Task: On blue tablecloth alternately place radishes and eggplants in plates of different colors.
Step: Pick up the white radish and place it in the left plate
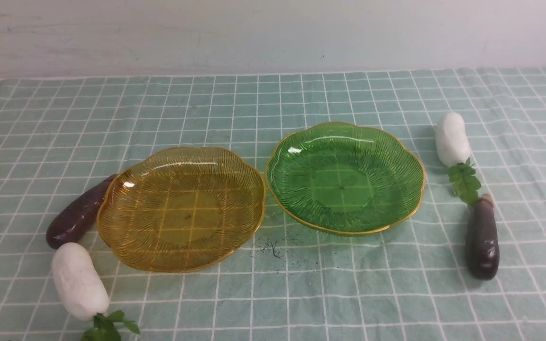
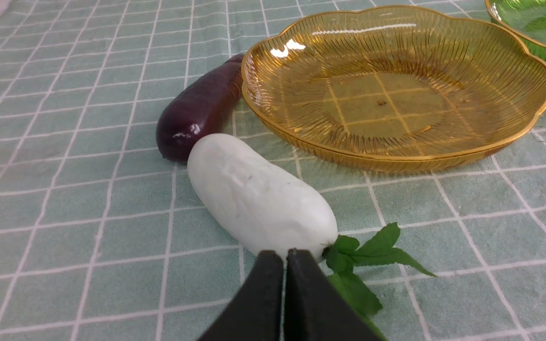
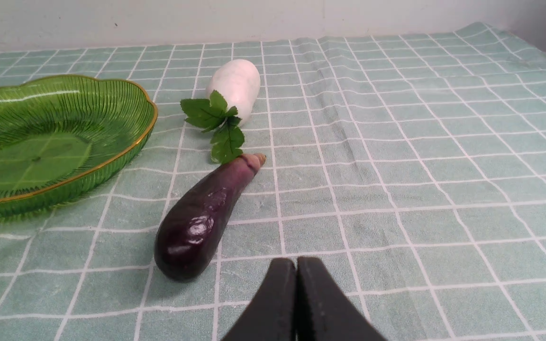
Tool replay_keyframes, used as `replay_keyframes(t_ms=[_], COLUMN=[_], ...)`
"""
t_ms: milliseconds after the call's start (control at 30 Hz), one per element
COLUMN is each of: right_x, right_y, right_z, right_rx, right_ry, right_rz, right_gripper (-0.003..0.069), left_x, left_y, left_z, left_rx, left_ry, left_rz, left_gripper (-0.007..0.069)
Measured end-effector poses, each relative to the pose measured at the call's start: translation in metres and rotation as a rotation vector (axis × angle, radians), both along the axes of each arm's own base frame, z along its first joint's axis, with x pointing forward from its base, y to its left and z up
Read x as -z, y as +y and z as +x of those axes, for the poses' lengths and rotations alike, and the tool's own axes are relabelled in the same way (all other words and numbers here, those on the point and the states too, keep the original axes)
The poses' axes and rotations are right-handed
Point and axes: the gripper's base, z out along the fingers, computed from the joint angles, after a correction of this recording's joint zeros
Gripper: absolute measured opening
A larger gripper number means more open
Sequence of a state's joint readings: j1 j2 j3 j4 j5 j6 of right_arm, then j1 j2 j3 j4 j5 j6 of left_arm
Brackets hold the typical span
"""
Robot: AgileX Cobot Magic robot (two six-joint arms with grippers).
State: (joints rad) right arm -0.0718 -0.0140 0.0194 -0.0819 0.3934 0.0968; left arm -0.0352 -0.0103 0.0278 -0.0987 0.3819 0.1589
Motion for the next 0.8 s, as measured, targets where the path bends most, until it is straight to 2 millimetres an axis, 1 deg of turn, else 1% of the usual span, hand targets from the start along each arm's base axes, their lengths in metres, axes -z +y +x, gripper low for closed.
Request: replay_keyframes(t_ms=[633,767,800], right_x=[0.0,0.0,0.0], right_y=[0.0,0.0,0.0], right_z=[0.0,0.0,0.0], right_rx=[0.0,0.0,0.0], right_ry=[0.0,0.0,0.0], right_rz=[0.0,0.0,0.0], right_gripper=[-0.0014,-0.0014,-0.0014], left_x=[0.0,-0.009,-0.014], left_y=[0.0,-0.002,-0.003], left_z=[0.0,0.002,0.003], left_rx=[0.001,-0.025,-0.039], left_ry=[-0.006,-0.095,-0.138], left_rz=[0.015,-0.176,-0.288], left_gripper=[-0.0008,-0.0008,-0.0008])
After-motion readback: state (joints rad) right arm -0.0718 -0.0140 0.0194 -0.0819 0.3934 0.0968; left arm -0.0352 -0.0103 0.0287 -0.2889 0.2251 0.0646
